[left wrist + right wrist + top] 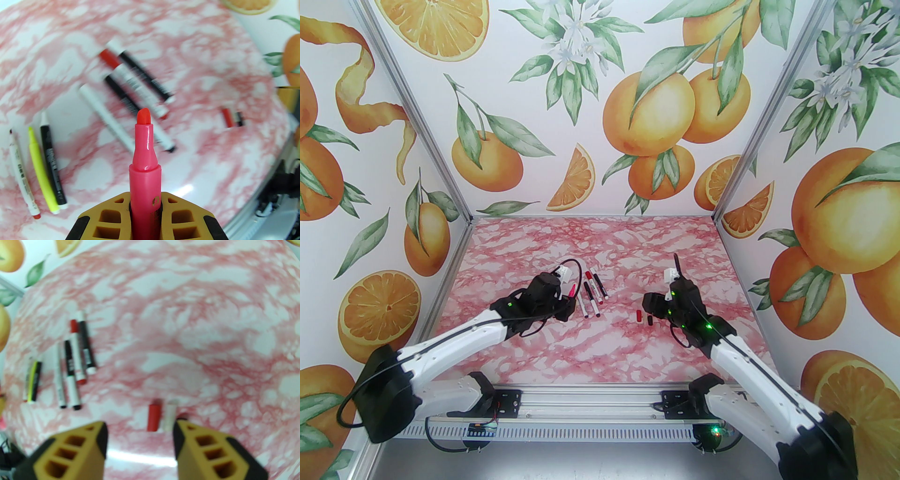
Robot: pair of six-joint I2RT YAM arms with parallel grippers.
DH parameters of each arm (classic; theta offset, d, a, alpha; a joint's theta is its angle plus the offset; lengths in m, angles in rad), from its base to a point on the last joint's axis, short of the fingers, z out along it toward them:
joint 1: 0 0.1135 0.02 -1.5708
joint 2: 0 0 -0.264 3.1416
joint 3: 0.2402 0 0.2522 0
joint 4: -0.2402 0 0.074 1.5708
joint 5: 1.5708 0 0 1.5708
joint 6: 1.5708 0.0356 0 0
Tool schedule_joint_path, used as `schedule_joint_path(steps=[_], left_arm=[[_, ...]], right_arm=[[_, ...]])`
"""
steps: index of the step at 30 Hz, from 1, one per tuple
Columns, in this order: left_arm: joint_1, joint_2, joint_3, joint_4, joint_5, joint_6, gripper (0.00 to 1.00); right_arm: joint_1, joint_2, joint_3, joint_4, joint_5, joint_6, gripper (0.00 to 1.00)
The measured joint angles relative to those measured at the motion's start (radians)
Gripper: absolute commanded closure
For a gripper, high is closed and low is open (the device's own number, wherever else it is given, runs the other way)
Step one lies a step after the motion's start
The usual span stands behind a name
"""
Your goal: Open the pen caps
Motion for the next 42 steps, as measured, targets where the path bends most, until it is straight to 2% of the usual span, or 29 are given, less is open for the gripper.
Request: schedule_joint_path(steps=[3,6,12,17,30,42], left_arm=[[0.000,0.068,0.014,-0.017,-0.055,-0.012,0.97],[0.002,0.125,0.036,-0.033,-0.113,-0.030,0.95],[0.004,0.238,0.091,-0.042,-0.186,-0.050,0.94],[0.004,0.314,0.134,-0.043,-0.225,-0.054,0.92],[0.010,0.427,0.192,-0.092,-0.316,-0.060,0.84],[0.015,0.461,0.195,-0.114,-0.335,-0.069,0.74]], right_arm=[[0.000,-0.064,-0.010,-0.003,-0.061,0.011,0.11],[0.001,-0.121,-0.029,-0.001,-0.131,0.020,0.01],[0.002,-0.169,-0.062,0.014,-0.250,0.035,0.00],[0.006,-0.169,-0.065,0.026,-0.293,0.039,0.00],[0.006,-0.169,-0.066,0.032,-0.301,0.039,0.00],[0.006,-0.169,-0.066,0.024,-0.301,0.039,0.00]])
